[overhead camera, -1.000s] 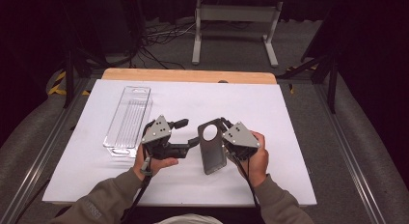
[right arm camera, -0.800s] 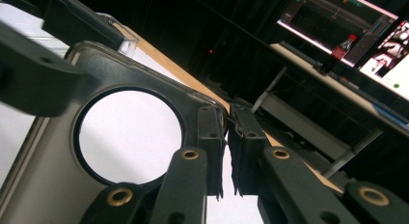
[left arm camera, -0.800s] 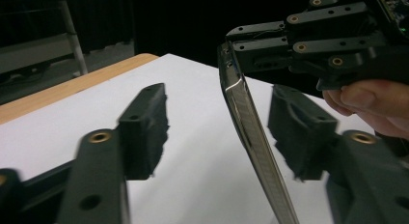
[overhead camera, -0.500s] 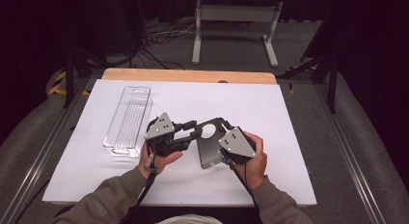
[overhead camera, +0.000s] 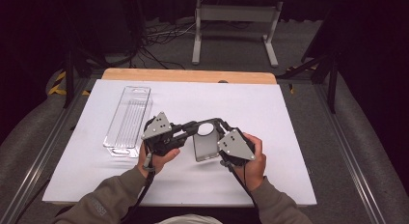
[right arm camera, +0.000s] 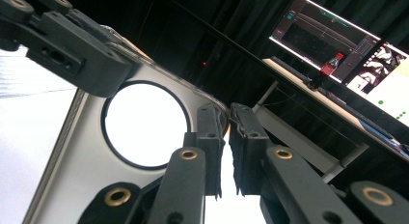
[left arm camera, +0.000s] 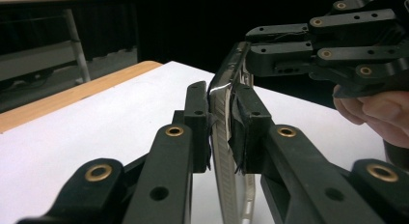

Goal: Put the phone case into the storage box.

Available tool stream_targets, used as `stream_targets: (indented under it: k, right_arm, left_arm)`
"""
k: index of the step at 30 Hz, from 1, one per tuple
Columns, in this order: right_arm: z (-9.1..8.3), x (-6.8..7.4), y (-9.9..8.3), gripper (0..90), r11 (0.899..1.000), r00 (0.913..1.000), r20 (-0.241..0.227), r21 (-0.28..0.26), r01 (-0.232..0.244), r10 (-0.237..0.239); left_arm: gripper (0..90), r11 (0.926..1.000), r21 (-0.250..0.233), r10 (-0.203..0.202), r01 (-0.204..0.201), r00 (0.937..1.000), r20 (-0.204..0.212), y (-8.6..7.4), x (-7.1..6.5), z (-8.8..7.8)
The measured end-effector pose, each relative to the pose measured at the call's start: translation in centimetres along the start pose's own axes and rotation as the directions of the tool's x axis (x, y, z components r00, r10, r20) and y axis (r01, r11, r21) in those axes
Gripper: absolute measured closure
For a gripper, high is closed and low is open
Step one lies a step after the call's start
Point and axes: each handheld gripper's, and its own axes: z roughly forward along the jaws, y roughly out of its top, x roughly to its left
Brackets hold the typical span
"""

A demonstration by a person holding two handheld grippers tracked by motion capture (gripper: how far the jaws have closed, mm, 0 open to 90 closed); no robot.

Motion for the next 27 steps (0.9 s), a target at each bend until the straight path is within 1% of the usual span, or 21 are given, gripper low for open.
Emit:
stream_targets:
  k: [1,2,5,6,8,10,13,15,16,18,22,24,27]
  right_arm:
    - [0.0,0.0,0.0,82.8,1.000,1.0000,-0.002,-0.002,-0.001,0.001]
    - [0.0,0.1,0.0,82.8,1.000,1.0000,-0.004,-0.003,0.001,-0.001]
    - [-0.1,0.2,0.0,82.6,1.000,1.0000,-0.006,-0.008,-0.001,0.001]
    - [-0.1,0.2,0.1,82.6,1.000,1.0000,-0.007,-0.009,0.000,0.000]
    - [-0.1,0.2,0.0,82.4,1.000,0.9999,-0.014,-0.009,-0.006,0.006]
    - [-0.2,0.2,0.0,82.2,1.000,0.9998,-0.019,-0.010,-0.008,0.008]
    - [-0.2,0.3,0.0,81.8,1.000,0.9996,-0.027,-0.017,-0.011,0.011]
    - [-0.2,0.2,0.1,81.4,1.000,0.9993,-0.034,-0.019,-0.013,0.012]
    - [-0.2,0.2,0.1,81.4,1.000,0.9993,-0.034,-0.019,-0.013,0.012]
    - [-0.3,0.2,0.1,78.7,0.999,0.9989,-0.042,-0.026,-0.021,0.020]
    - [-0.5,0.0,0.1,72.4,0.999,0.9981,-0.052,-0.034,-0.034,0.032]
    - [-0.6,-0.1,0.0,71.2,0.999,0.9978,-0.057,-0.040,-0.037,0.035]
    - [-0.6,-0.2,0.0,69.2,0.998,0.9972,-0.064,-0.041,-0.042,0.040]
  left_arm:
    - [79.2,1.0000,0.002,0.004,-0.004,1.0000,-0.004,0.0,0.1,-0.1]
    - [79.4,0.9998,-0.003,0.019,-0.019,0.9998,-0.012,0.0,0.2,-0.1]
    - [79.6,0.9999,0.006,0.014,-0.014,0.9999,-0.004,0.1,0.1,-0.3]
    - [79.6,0.9995,0.007,0.030,-0.030,0.9995,-0.009,0.1,0.2,-0.3]
    - [79.7,0.9992,0.000,0.040,-0.040,0.9991,-0.013,0.1,0.2,-0.4]
    - [79.8,0.9993,0.002,0.037,-0.037,0.9993,-0.005,0.1,0.2,-0.4]
    - [79.9,0.9984,0.008,0.055,-0.055,0.9985,-0.006,0.1,0.2,-0.6]
    - [79.9,0.9985,0.005,0.054,-0.054,0.9985,-0.006,0.1,0.2,-0.7]
    - [79.9,0.9980,0.006,0.063,-0.063,0.9980,-0.008,0.2,0.2,-0.7]
    - [79.9,0.9978,0.010,0.065,-0.065,0.9978,-0.008,0.2,0.3,-0.9]
    - [80.0,0.9972,0.002,0.074,-0.074,0.9972,-0.009,0.2,0.3,-1.1]
    - [80.0,0.9966,0.000,0.082,-0.082,0.9966,-0.011,0.3,0.3,-1.1]
    - [80.0,0.9966,-0.002,0.082,-0.082,0.9965,-0.011,0.2,0.3,-1.2]
